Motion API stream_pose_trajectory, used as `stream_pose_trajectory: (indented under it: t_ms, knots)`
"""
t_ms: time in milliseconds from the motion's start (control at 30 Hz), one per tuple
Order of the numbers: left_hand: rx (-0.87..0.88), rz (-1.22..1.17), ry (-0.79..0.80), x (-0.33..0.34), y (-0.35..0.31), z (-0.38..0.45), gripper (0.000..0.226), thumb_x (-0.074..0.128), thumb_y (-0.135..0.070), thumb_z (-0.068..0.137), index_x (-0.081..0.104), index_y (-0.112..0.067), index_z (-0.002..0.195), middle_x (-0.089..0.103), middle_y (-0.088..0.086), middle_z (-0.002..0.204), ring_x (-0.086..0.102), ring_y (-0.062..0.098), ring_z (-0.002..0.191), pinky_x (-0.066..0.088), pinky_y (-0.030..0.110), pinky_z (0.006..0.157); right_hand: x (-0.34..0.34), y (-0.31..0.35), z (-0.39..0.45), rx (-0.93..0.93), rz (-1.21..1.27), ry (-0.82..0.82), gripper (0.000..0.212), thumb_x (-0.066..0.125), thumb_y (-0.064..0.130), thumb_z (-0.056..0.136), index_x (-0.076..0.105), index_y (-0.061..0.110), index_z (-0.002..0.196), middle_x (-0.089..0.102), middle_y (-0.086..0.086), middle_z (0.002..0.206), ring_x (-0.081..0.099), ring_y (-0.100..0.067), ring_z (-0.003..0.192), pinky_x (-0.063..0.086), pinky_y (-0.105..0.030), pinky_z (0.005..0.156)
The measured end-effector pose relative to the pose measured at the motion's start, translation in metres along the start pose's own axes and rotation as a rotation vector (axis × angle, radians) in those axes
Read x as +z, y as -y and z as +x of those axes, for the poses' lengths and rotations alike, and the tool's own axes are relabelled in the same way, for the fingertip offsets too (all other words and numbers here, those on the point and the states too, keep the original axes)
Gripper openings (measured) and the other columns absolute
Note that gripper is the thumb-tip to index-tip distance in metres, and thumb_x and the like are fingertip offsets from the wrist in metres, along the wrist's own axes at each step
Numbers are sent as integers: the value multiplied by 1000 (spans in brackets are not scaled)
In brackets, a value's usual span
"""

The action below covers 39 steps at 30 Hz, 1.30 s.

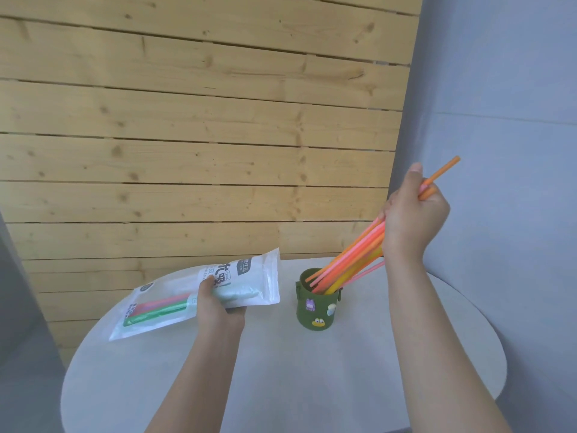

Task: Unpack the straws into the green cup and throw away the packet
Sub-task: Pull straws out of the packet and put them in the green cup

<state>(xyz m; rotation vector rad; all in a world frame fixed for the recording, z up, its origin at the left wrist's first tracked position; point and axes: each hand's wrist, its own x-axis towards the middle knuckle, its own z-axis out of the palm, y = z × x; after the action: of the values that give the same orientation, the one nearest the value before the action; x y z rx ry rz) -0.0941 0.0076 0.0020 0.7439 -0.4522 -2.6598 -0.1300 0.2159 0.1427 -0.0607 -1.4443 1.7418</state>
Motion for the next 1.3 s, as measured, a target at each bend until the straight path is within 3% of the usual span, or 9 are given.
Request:
stream_pose_trajectory:
  t_ms: [100,400,567,800,967,1067,1133,1200,1300]
  knots:
    - [-6,-12,19,1,-3,2,7,60,-19,88,60,-14,93,67,2,98,66,21,88,53,41,89,8,-4,10,-4,-92,-43,52,45,55,80,28,14,53,39,-20,53,45,-52,56,45,-55,51]
    - [-23,-15,8,2,-1,8,5,60,-17,88,59,-15,92,67,3,95,66,21,84,53,41,81,33,-22,17,-66,-295,93,51,47,42,92,33,13,53,54,-38,63,56,-46,60,49,-44,56]
    - [-38,-12,11,5,3,7,6,59,-18,89,60,-15,94,68,3,96,66,20,85,53,40,76,44,-47,-1,-133,-427,384,33,48,37,95,45,17,70,61,-10,56,58,1,37,36,-6,37]
    - [-37,-19,7,4,0,5,6,59,-16,88,60,-14,94,67,4,97,66,21,85,53,42,85,46,-62,3,-142,-684,484,5,56,15,89,61,15,90,69,-6,90,61,-12,72,31,-11,51]
    - [-56,-33,29,6,-1,3,7,58,-15,88,59,-13,95,68,4,96,66,21,86,53,41,80,42,-57,3,-147,-522,334,51,69,16,81,47,15,127,61,-1,105,47,3,66,26,11,63]
    - [-59,-40,31,6,-1,2,9,58,-16,89,59,-13,97,67,4,96,66,21,86,53,40,77,40,-55,-1,-228,-414,292,63,61,14,86,30,29,140,56,6,105,54,-1,66,34,5,59]
    - [-58,-39,27,6,-1,2,8,58,-16,89,59,-13,96,67,4,95,66,21,84,54,40,73,41,-53,-2,-295,-463,310,50,52,13,92,38,26,138,55,6,109,58,-8,74,35,-1,58]
    - [-58,-37,26,6,-2,2,5,58,-16,89,59,-13,93,67,4,93,66,21,83,53,39,72,41,-57,1,-346,-636,376,27,44,14,96,60,11,118,60,-4,110,61,-19,88,29,-12,59]
    - [-58,-45,30,6,-2,2,5,57,-15,89,59,-13,93,67,5,94,66,21,83,53,41,81,38,-59,1,-384,-844,466,31,39,18,98,66,3,96,65,-11,99,58,-27,95,26,-23,67]
